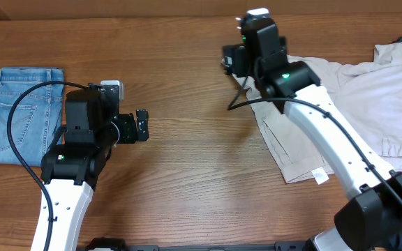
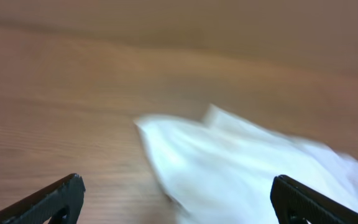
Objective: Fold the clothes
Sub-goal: 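Drag the beige shorts with the right gripper toward table center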
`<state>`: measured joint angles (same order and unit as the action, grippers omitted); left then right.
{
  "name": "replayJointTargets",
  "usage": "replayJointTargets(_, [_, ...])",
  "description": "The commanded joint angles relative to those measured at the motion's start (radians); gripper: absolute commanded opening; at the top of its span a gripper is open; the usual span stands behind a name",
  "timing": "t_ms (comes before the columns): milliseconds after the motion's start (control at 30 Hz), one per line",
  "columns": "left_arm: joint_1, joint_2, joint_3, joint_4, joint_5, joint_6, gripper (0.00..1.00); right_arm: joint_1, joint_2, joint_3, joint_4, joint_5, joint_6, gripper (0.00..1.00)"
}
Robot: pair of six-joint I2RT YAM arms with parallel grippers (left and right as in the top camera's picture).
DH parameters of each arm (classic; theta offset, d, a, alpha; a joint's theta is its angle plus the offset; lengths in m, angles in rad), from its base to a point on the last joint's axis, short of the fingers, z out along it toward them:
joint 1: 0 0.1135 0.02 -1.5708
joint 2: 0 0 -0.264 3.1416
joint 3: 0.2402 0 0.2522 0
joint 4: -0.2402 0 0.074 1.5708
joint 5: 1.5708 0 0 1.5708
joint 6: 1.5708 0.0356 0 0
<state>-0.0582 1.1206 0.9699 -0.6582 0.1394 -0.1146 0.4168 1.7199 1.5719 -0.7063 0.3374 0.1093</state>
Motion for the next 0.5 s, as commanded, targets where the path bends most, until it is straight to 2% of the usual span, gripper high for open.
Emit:
replayJointTargets(0, [0.005,0.003,0.024,0.005,0.045,-0.021,1.0,-0.047,-0.094,0.015,-0.118,0.064,0.027,1.0])
replayJointTargets(233, [0.005,0.003,0.024,0.005,0.045,-0.025,1.0,-0.109,-0.105,-0.026,-0.519,-0.164,0.12,1.0])
replayJointTargets(333, [0.005,0.003,0.024,0.004,0.045,-0.033,1.0,-0.109,-0.102,-0.119,-0.558,-0.153,0.156,1.0])
replayJointTargets(467, [0.005,0.003,0.024,0.004,0.046,-0.044,1.0,-0.111,-0.102,-0.274,-0.51,-0.152,0.181,1.0])
